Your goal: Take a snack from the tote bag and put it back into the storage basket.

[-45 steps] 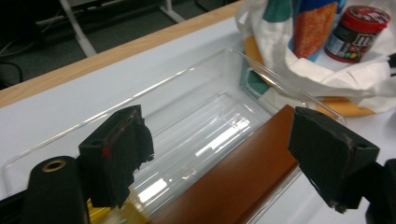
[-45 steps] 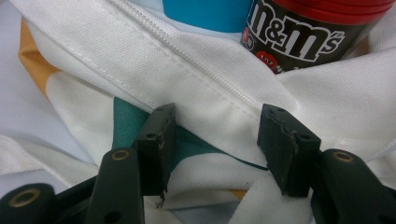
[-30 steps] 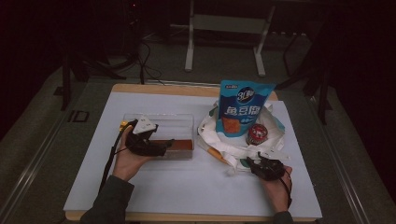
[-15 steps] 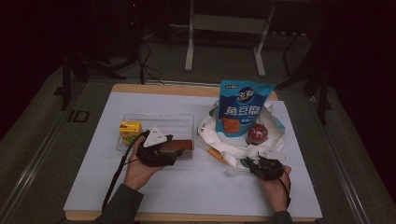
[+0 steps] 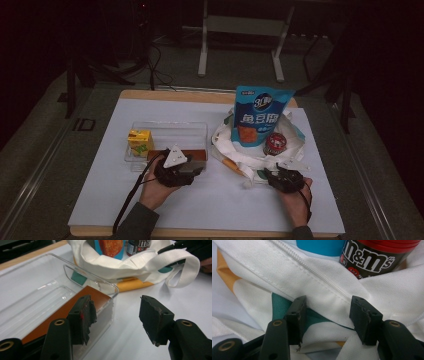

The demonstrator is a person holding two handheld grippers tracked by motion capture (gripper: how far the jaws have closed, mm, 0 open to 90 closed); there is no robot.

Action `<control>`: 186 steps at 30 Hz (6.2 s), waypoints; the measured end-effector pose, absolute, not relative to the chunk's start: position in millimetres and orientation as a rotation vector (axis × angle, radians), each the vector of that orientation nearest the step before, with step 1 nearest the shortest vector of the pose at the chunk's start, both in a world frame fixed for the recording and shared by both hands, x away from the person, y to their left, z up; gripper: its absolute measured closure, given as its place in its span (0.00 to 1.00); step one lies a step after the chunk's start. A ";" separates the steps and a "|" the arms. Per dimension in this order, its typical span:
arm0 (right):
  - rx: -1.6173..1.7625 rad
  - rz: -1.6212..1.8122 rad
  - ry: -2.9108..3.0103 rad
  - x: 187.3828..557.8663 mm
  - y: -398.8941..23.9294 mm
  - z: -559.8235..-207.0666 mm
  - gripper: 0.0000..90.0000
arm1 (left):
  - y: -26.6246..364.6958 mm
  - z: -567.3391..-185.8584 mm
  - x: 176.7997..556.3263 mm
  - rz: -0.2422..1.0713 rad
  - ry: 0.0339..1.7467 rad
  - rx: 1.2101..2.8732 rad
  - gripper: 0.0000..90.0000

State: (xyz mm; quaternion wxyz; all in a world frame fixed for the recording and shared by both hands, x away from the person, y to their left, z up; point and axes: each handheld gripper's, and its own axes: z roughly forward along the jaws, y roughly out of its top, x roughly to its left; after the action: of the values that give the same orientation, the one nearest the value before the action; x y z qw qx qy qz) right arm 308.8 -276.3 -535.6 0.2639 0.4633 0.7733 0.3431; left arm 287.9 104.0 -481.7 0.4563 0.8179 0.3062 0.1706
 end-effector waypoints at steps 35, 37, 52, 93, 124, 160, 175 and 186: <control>1.272 0.994 2.065 304.3 -286.0 -523.7 0.58 | 90.6 -537.8 282.3 0.368 0.699 2.049 0.49; 1.274 1.000 2.062 304.0 -286.8 -522.1 0.58 | 91.1 -538.1 282.5 0.364 0.703 2.041 0.49; 1.236 1.025 2.067 298.1 -293.8 -500.1 0.58 | 91.7 -538.4 281.3 0.371 0.702 2.033 0.48; 1.228 1.102 2.091 363.0 -294.5 -436.7 0.45 | 90.7 -538.8 282.1 0.357 0.704 2.042 0.48; 1.293 1.220 2.082 437.6 -283.5 -418.1 0.33 | 90.0 -539.0 282.6 0.352 0.694 2.052 0.48; 1.114 1.359 2.221 453.9 -273.1 -415.5 0.50 | 88.2 -539.2 282.4 0.360 0.685 2.070 0.47; 1.068 1.406 2.253 456.0 -270.9 -412.0 0.63 | 87.2 -539.2 282.2 0.366 0.681 2.082 0.47; 1.038 1.369 2.319 450.9 -268.1 -407.0 0.89 | 85.7 -539.6 282.2 0.367 0.676 2.091 0.47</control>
State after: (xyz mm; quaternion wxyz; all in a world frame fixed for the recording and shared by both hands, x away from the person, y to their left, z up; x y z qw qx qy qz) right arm 450.9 -268.1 -407.0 0.1274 0.3568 0.7969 0.4705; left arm 282.2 85.7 -539.6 0.4409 0.8424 0.2724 0.1478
